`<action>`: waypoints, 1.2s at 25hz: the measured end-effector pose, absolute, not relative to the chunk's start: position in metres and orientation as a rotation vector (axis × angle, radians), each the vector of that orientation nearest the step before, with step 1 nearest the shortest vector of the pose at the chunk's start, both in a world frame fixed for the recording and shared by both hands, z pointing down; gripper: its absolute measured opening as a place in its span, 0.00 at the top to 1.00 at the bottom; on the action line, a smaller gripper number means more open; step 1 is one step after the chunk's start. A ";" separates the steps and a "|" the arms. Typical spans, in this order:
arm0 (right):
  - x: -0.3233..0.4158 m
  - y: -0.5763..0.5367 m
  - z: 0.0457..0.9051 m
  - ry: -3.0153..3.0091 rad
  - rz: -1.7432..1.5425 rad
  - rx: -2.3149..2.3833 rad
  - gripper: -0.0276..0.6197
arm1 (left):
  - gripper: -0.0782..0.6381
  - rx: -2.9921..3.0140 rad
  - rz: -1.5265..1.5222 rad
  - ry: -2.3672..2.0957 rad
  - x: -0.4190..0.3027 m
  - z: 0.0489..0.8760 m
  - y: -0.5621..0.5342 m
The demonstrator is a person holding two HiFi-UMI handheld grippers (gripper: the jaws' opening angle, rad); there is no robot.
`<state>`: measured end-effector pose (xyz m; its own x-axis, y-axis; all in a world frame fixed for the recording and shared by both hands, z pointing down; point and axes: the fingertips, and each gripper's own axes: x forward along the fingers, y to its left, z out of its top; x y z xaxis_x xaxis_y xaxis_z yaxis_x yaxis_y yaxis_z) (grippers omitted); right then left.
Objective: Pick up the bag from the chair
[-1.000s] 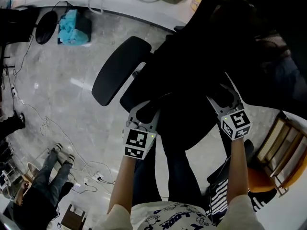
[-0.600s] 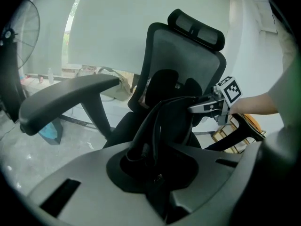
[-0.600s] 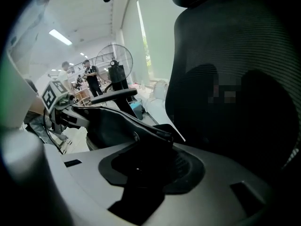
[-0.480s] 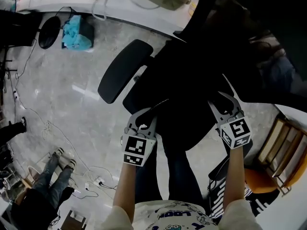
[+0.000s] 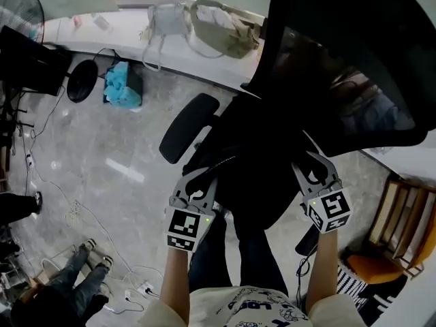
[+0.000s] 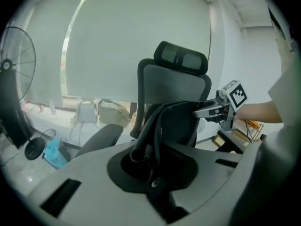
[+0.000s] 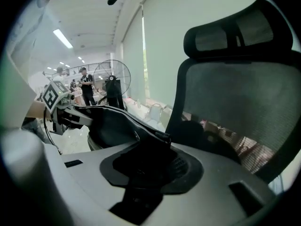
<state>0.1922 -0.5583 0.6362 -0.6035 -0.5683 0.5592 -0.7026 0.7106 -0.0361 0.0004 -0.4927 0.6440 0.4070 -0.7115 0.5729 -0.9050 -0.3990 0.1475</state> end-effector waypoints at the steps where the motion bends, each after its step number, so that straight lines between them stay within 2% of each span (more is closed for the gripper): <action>1: 0.191 -0.551 0.619 -2.398 0.332 0.989 0.74 | 0.83 2.250 0.593 -1.374 -0.001 0.628 -0.489; 17: 0.182 -0.461 0.406 -2.439 0.203 1.376 0.76 | 0.83 2.534 0.483 -1.373 -0.022 0.409 -0.450; 30: 0.178 -0.421 0.319 -2.439 0.085 1.585 0.76 | 0.83 2.734 0.441 -1.325 -0.026 0.318 -0.433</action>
<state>0.1778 -0.4209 0.3189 -0.3880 -0.8942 0.2234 -0.9075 0.4129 0.0766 -0.0262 -0.4332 0.3184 0.5868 -0.7575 0.2863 -0.7780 -0.6254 -0.0599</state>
